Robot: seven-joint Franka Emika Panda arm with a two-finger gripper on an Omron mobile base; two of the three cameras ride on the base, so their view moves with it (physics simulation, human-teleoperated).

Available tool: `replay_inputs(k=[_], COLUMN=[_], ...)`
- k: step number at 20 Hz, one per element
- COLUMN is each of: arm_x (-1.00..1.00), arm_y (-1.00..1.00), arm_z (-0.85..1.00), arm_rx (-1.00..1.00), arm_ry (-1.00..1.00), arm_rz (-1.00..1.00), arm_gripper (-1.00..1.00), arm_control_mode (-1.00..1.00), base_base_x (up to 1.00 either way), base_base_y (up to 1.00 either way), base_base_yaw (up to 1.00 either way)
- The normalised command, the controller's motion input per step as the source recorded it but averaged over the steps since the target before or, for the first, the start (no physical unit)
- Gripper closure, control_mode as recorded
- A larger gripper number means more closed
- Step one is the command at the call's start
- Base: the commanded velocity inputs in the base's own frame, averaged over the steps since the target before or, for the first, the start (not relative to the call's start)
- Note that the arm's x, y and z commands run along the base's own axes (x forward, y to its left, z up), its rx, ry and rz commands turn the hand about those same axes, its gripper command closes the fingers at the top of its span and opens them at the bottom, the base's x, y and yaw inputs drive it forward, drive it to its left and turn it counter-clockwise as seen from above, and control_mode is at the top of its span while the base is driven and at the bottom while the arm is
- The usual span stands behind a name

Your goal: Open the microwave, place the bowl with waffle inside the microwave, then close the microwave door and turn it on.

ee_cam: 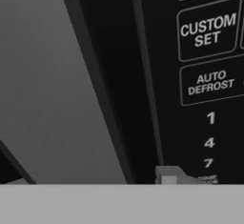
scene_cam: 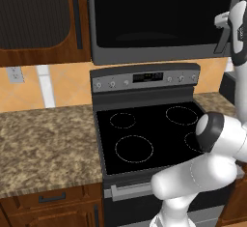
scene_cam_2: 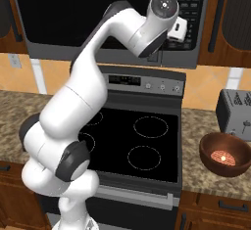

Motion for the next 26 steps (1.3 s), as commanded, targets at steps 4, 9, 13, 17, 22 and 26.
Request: replay_inputs(k=[4, 9, 13, 17, 22, 26], arm_x=[0.00, -0.16, -0.90, -1.00, -1.00, -1.00], arm_y=[0.14, 0.15, 0.08, 0.01, 0.00, 0.11], arm_z=[0.00, 0.00, 0.00, 0.00, 0.00, -0.02], arm_rx=[0.00, 0.00, 0.00, 0.00, 0.00, 0.00], arm_ry=[-0.01, 0.00, 0.00, -0.01, 0.06, 0.00], arm_rz=[0.00, 0.00, -0.14, -0.21, -0.27, -0.24], arm_gripper=[1.00, 1.00, 1.00, 1.00, 1.00, 1.00], arm_control_mode=[-1.00, -1.00, -1.00, -1.00, -1.00, -1.00], base_base_x=[0.00, 0.00, 0.00, 0.00, 0.00, 0.00], base_base_y=[0.00, 0.00, 0.00, 0.00, 0.00, 0.00], base_base_yaw=[0.00, 0.00, 0.00, 0.00, 0.00, 0.00])
